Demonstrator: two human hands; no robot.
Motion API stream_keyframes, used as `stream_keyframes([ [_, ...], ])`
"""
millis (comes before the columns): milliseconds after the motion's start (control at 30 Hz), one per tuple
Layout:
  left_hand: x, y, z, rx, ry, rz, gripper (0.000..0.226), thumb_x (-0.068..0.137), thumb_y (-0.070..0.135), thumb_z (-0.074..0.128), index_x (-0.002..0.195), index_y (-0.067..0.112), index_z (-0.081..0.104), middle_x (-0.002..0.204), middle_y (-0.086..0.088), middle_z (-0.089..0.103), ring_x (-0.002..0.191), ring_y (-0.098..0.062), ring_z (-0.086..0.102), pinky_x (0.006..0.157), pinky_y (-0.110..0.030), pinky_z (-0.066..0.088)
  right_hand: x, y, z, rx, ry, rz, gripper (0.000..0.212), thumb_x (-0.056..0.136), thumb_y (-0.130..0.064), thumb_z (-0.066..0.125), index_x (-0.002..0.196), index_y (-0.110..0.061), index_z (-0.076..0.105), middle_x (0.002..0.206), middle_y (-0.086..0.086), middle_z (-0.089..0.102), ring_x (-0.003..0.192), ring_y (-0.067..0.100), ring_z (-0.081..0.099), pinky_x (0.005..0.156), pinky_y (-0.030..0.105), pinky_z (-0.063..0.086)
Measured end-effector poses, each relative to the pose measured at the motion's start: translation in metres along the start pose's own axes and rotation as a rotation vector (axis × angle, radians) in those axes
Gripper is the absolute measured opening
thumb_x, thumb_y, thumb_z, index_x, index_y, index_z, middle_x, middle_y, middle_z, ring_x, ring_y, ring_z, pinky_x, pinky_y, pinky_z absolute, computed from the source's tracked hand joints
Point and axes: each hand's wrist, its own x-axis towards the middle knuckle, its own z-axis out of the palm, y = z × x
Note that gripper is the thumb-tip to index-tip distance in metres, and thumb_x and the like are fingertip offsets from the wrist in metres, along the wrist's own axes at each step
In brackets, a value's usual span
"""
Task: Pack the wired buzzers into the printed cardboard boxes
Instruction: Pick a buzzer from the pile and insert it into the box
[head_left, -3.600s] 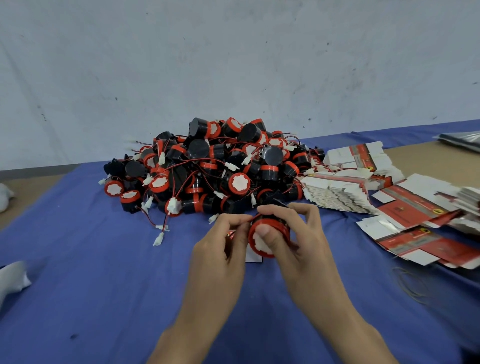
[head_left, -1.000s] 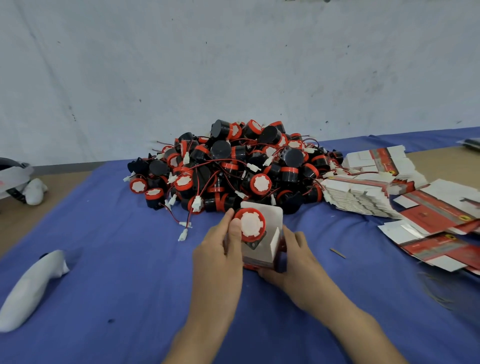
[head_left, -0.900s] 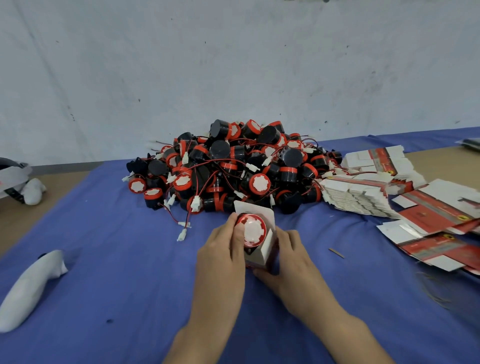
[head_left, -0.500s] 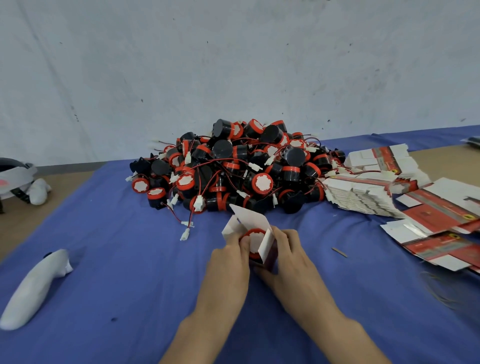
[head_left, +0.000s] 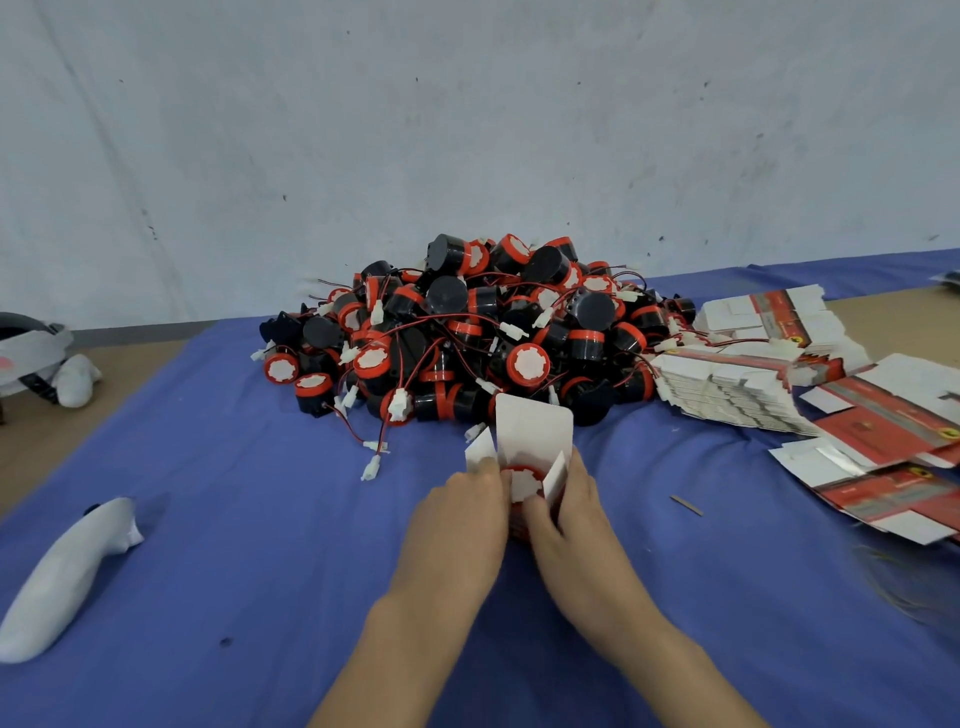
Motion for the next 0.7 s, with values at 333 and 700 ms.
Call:
stream_keyframes([
  [333, -0.026, -0.007, 0.001, -0.039, 0.119, 0.175, 0.033, 0.103, 0.047, 0.021, 0.129, 0.032, 0.034, 0.09, 0.01, 0.067, 0.065, -0.014, 0.063, 0.048, -0.027, 0.037, 0.009, -0.001, 0.001, 0.191, 0.107, 0.076, 0.026, 0.098, -0.015, 0.055, 0.109, -0.037, 0.047, 0.119, -0.005, 0.063, 0.107, 0.013, 0.063, 0.091, 0.04, 0.055],
  [700, -0.032, -0.006, -0.001, -0.127, 0.297, 0.344, 0.027, 0.102, 0.028, 0.055, 0.127, 0.027, 0.066, 0.113, 0.005, 0.068, 0.094, -0.019, 0.065, 0.058, -0.039, 0.058, 0.01, 0.003, -0.008, 0.197, 0.104, 0.09, 0.018, 0.099, -0.025, 0.059, 0.108, -0.035, 0.047, 0.109, -0.01, 0.066, 0.1, 0.009, 0.066, 0.083, 0.031, 0.056],
])
